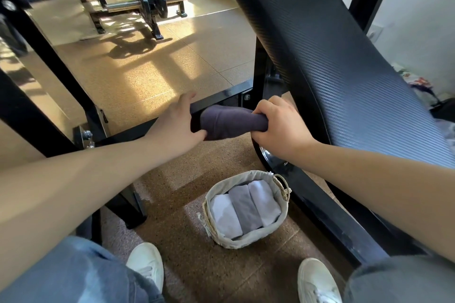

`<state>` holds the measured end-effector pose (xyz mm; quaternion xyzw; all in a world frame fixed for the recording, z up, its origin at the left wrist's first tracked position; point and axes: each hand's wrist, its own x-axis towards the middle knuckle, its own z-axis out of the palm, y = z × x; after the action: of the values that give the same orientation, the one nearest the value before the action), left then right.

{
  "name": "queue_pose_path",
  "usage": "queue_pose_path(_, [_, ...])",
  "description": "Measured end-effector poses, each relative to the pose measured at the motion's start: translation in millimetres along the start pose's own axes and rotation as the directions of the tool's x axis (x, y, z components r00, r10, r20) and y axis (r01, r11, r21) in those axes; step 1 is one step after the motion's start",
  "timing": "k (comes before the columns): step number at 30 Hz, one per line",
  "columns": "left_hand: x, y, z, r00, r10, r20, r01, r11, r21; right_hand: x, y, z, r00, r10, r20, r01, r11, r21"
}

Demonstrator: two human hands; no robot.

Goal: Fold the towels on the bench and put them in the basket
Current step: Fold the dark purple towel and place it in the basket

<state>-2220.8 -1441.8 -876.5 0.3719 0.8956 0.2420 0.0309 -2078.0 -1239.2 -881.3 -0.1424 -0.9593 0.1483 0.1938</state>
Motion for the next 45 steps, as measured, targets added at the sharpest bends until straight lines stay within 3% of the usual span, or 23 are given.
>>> queue_pose_path(3, [-2,6,2,0.999,0.022,0.042,-0.020,0.999,-0.050,-3,-1,1,0.998,0.038,0.048,-0.039,0.999,0.015])
queue_pose_path(6, [-2,17,7,0.987,-0.058,0.153,0.102,0.949,-0.299,-6,-4,3,1.000,-0.002,0.031,0.002,1.000,-0.003])
queue_pose_path(10, [-4,33,13,0.918,-0.176,0.355,0.371,0.699,-0.612,-5,-15,6,0.991,-0.133,-0.017,0.133,0.991,-0.007])
queue_pose_path(13, [-5,38,13,0.880,-0.179,0.440,0.467,0.500,-0.729,-8,-18,14,0.972,-0.235,-0.007,0.235,0.971,0.052])
queue_pose_path(20, [-7,25,15,0.906,-0.085,0.414,0.390,0.545,-0.743,-14,-16,17,0.937,-0.273,0.218,0.197,0.928,0.315])
queue_pose_path(24, [-6,20,11,0.912,-0.070,0.403,0.369,0.566,-0.737,-8,-16,13,0.975,0.036,0.220,-0.150,0.838,0.525])
queue_pose_path(25, [-6,20,10,0.913,-0.066,0.402,0.366,0.564,-0.740,-5,-15,13,0.962,0.114,0.248,-0.243,0.774,0.585])
queue_pose_path(27, [-6,21,9,0.915,-0.046,0.401,0.357,0.560,-0.748,-2,-13,12,0.910,0.201,0.362,-0.412,0.526,0.744])
queue_pose_path(29, [-7,22,7,0.913,-0.013,0.407,0.338,0.582,-0.740,-2,-12,8,0.857,0.185,0.481,-0.515,0.301,0.803])
queue_pose_path(30, [-8,22,7,0.910,0.004,0.415,0.328,0.605,-0.725,-3,-12,7,0.852,0.162,0.497,-0.523,0.267,0.809])
queue_pose_path(37, [-11,22,6,0.903,0.069,0.425,0.235,0.748,-0.621,-3,-19,10,0.864,0.153,0.480,-0.504,0.259,0.824])
queue_pose_path(45, [-7,25,14,0.947,-0.037,0.320,0.262,0.667,-0.697,-7,-22,6,0.894,0.024,0.447,-0.417,0.413,0.810])
